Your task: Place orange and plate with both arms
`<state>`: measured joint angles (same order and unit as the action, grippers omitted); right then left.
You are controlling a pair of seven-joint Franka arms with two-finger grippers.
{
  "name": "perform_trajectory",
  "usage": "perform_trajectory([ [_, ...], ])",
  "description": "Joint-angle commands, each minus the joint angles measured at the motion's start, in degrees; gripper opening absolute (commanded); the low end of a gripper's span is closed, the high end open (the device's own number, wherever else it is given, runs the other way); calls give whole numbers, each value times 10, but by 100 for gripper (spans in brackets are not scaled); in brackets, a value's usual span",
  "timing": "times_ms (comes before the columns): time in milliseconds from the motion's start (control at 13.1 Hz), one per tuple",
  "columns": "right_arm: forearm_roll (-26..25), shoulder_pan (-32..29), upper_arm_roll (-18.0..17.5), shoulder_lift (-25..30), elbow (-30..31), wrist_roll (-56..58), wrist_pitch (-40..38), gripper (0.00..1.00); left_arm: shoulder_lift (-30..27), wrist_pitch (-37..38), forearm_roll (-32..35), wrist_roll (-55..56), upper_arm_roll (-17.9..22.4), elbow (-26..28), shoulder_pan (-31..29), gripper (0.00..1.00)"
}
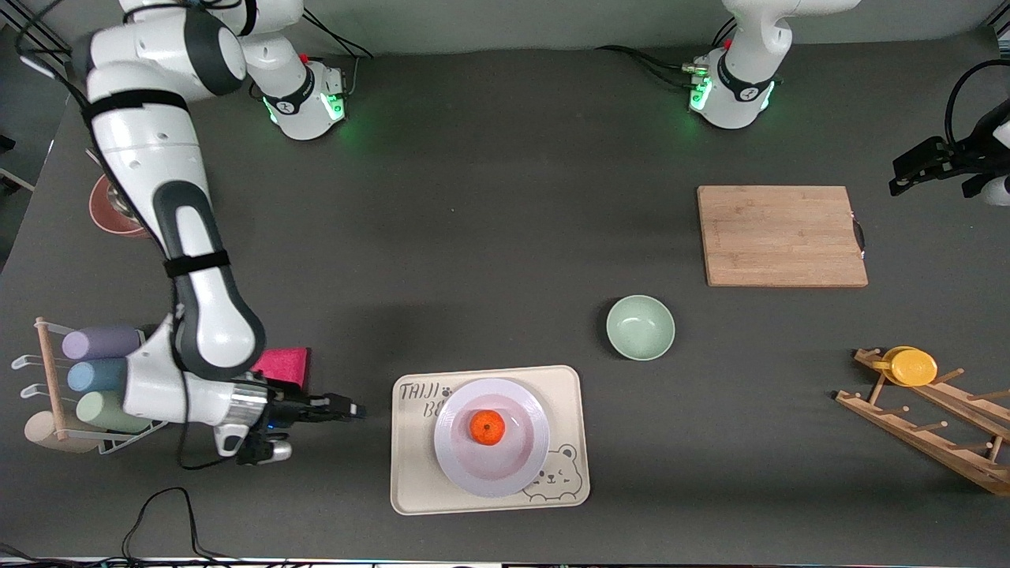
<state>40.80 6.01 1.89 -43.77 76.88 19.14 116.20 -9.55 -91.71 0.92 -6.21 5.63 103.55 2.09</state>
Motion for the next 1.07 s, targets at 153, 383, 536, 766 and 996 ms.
perform_trajectory([
  [153,-176,3,18,153,63,-102,-140,91,3,11,6,5,-4,-9,-2,100],
  [383,-254,-5,28,215,74,-103,-197,100,1,16,6,-13,-4,-8,-2,100],
  [536,-296,-6,34,252,74,-114,-226,100,1,15,6,-12,-4,-8,-2,100],
  [766,-355,-6,34,309,75,-162,-255,100,1,15,6,-12,-4,-7,-2,100],
  [996,-383,-21,33,362,105,-183,-254,100,2,12,6,-12,-4,-5,-2,100],
])
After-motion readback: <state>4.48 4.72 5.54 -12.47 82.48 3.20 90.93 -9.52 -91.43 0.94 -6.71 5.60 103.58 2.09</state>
